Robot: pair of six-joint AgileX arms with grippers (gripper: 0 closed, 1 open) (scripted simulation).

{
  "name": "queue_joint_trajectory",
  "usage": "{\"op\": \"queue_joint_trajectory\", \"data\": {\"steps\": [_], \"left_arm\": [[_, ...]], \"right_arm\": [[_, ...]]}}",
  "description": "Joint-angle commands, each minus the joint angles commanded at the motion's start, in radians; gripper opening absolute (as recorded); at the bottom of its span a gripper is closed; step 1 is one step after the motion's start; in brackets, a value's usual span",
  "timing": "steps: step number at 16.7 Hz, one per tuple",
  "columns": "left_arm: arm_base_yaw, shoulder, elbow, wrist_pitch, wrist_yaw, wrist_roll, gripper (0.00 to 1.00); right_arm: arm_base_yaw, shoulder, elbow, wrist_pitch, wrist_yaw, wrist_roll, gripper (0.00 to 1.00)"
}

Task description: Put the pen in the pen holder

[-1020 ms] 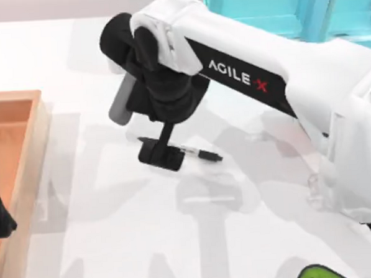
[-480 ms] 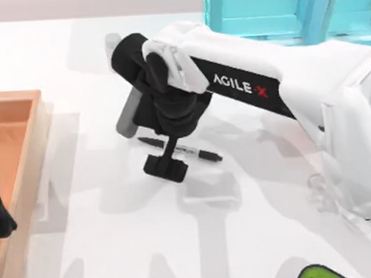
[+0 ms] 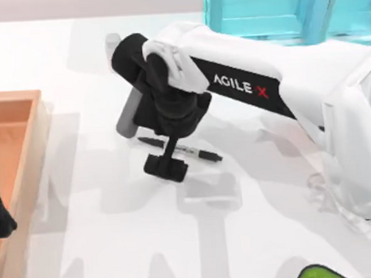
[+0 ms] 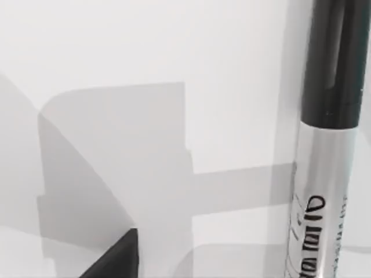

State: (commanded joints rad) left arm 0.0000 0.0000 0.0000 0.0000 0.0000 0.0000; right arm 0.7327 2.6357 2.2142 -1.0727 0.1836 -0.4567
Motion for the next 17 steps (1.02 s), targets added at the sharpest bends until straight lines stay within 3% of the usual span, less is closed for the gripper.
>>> {"op": "queue_joint_trajectory", "data": {"steps": [8,16,17], "left_arm": [[0.000,0.000,0.000,0.000,0.000,0.000,1.00],[0.000,0.000,0.000,0.000,0.000,0.000,1.00],[0.000,0.000,0.000,0.000,0.000,0.000,1.00]], "right_arm": [[0.000,0.000,0.000,0.000,0.000,0.000,0.02],[0.000,0.000,0.000,0.000,0.000,0.000,0.00],[0.017,-0.080,-0.017,-0.042,-0.055,0.040,0.00]]}}
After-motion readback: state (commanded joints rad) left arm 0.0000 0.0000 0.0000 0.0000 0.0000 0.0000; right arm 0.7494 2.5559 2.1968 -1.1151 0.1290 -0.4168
